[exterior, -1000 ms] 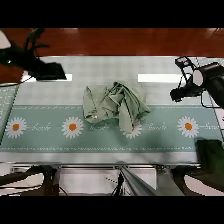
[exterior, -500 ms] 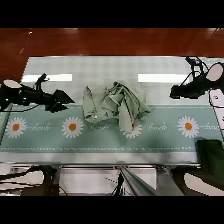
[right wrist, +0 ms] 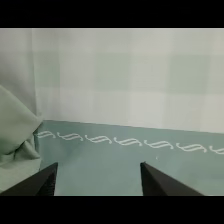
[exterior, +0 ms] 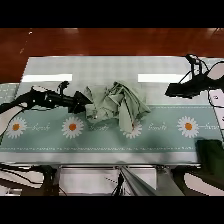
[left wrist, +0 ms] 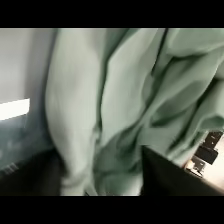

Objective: Fold the shirts.

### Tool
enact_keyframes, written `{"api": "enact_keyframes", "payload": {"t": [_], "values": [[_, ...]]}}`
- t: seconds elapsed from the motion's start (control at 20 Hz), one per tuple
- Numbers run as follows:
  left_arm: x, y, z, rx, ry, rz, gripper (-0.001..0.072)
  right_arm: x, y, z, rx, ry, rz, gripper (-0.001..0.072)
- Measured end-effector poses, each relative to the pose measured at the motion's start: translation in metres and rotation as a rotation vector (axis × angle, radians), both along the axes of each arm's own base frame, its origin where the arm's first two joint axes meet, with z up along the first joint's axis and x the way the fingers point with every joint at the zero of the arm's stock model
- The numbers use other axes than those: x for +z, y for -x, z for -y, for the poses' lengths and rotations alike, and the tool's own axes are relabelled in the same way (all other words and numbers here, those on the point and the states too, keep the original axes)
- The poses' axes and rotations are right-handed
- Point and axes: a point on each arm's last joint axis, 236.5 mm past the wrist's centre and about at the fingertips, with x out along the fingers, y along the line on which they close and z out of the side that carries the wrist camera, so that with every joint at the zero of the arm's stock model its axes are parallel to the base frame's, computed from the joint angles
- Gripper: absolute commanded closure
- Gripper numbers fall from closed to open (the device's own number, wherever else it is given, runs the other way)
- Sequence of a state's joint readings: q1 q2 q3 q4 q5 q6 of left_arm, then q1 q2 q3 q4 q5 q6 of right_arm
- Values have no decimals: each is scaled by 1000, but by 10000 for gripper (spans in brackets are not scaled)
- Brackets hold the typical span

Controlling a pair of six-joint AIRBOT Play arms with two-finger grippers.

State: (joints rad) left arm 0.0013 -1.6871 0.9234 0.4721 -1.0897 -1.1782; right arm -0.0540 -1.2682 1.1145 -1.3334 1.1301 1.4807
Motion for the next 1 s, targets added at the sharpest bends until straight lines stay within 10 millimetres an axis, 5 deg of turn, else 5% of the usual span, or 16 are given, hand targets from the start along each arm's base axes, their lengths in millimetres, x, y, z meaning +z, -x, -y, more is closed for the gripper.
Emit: {"api": "enact_keyframes", "payload": {"t": [0.05, 0.4, 0.95, 1.0], "values": [[-1, -1, 6, -7, 10, -4, 685, 0, 0, -1, 0, -5, 0, 109], [8, -9, 22, -58, 62, 48, 687, -9, 9, -10, -14, -94, -35, 123], [57, -7, 27, -138, 121, 180, 688, -72, 31, -113, -5, -493, -138, 109], [60, -7, 27, -139, 122, 185, 688, -77, 32, -124, 5, -500, -140, 184]]}}
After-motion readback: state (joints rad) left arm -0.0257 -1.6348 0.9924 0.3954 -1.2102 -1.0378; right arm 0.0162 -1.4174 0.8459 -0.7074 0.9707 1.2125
